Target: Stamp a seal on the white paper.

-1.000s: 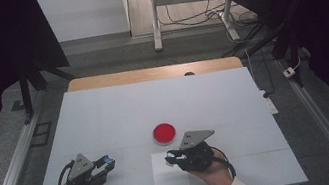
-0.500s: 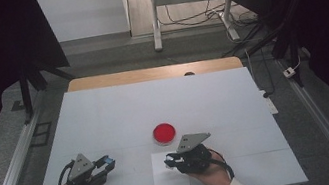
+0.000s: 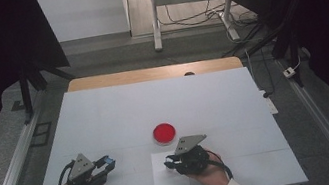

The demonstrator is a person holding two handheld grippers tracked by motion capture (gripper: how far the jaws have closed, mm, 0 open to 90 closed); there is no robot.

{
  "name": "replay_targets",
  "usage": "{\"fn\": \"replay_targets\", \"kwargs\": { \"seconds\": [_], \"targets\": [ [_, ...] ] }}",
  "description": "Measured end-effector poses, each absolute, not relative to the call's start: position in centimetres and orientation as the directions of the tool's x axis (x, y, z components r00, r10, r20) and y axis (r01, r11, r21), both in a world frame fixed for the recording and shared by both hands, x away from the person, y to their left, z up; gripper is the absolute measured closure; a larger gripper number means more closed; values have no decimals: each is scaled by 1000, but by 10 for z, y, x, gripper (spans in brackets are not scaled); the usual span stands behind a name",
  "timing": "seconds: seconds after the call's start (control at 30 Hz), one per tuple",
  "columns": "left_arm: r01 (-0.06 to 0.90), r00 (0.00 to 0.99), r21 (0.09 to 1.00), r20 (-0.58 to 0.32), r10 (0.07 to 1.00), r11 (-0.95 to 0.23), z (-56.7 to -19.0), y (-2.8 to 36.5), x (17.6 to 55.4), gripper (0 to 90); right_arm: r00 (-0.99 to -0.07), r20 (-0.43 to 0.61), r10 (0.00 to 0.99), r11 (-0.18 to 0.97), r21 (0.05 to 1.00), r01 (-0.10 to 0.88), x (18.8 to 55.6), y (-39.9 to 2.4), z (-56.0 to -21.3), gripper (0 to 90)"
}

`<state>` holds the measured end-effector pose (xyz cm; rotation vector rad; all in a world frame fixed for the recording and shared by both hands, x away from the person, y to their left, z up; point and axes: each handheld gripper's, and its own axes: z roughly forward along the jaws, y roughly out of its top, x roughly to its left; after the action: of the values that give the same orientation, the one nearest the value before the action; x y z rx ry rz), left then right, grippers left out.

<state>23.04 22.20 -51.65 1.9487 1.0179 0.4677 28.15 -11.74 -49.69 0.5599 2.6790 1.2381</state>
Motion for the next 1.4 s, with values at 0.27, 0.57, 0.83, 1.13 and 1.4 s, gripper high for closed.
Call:
{"fn": "replay_targets", "kwargs": {
  "seconds": [0.27,0.57,0.83,1.13,1.4],
  "targets": [
    [477,597,828,-59,800,-294,-517,222,230,646,-922,28,387,600,751,274,282,-116,-501,750],
    [477,597,828,-59,800,-295,-517,222,230,646,-922,25,387,606,747,274,283,-115,-503,749],
    [478,596,828,-60,801,-294,-517,222,230,646,-921,20,389,607,747,272,284,-115,-505,749],
    [478,595,828,-59,801,-294,-517,222,230,646,-924,15,383,617,740,268,284,-113,-507,749],
    [477,595,829,-58,802,-294,-517,222,230,646,-923,13,384,617,740,267,283,-112,-507,750]
  ]
}}
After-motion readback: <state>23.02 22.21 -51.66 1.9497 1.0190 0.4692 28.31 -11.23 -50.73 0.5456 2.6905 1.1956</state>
